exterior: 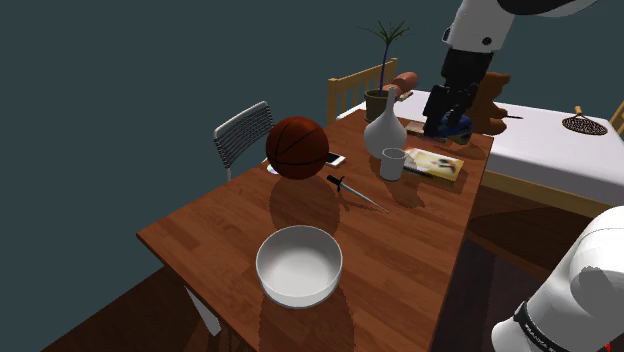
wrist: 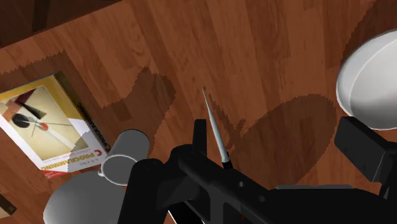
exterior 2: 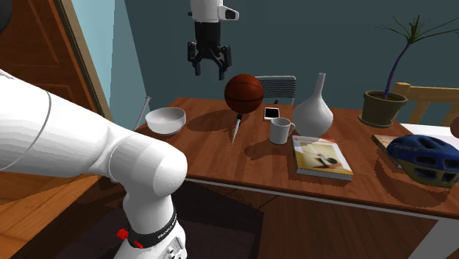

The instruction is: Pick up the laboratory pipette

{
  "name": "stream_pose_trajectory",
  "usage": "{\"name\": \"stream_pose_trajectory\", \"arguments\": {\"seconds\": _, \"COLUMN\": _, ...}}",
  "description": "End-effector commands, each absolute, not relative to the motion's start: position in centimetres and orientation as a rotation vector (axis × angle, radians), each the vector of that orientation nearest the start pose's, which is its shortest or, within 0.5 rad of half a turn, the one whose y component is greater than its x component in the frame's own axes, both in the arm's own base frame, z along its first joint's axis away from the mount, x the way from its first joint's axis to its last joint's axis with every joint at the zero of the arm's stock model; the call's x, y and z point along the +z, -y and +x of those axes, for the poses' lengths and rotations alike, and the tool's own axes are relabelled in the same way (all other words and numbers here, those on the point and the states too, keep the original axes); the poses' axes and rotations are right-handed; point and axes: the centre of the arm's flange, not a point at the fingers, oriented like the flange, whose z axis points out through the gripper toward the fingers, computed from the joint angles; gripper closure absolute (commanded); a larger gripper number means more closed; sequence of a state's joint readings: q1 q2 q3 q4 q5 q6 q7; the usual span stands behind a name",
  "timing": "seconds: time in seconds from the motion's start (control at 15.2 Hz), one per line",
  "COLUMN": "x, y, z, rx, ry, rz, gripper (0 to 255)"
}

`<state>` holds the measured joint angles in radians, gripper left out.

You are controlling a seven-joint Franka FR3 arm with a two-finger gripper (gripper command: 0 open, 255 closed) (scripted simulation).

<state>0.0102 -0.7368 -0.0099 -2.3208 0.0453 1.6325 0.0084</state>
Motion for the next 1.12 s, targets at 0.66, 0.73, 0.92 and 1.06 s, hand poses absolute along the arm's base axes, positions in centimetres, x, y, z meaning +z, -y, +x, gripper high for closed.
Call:
{"name": "stream_pose_trajectory", "arguments": {"seconds": 0.66, "x": 49.0, "y": 1.0, "z": 39.5, "rx": -0.170, "ry": 0.154, "rz": -3.062, "gripper": 0}}
{"name": "stream_pose_trajectory", "arguments": {"seconds": 0.73, "x": 47.9, "y": 1.1, "z": 40.2, "rx": -0.180, "ry": 0.170, "rz": -3.058, "gripper": 0}}
{"name": "stream_pose_trajectory", "arguments": {"seconds": 0.92, "x": 44.8, "y": 1.3, "z": 42.4, "rx": -0.208, "ry": 0.219, "rz": -3.048, "gripper": 0}}
{"name": "stream_pose_trajectory", "arguments": {"seconds": 1.06, "x": 42.7, "y": 1.4, "z": 44.0, "rx": -0.227, "ry": 0.252, "rz": -3.040, "gripper": 0}}
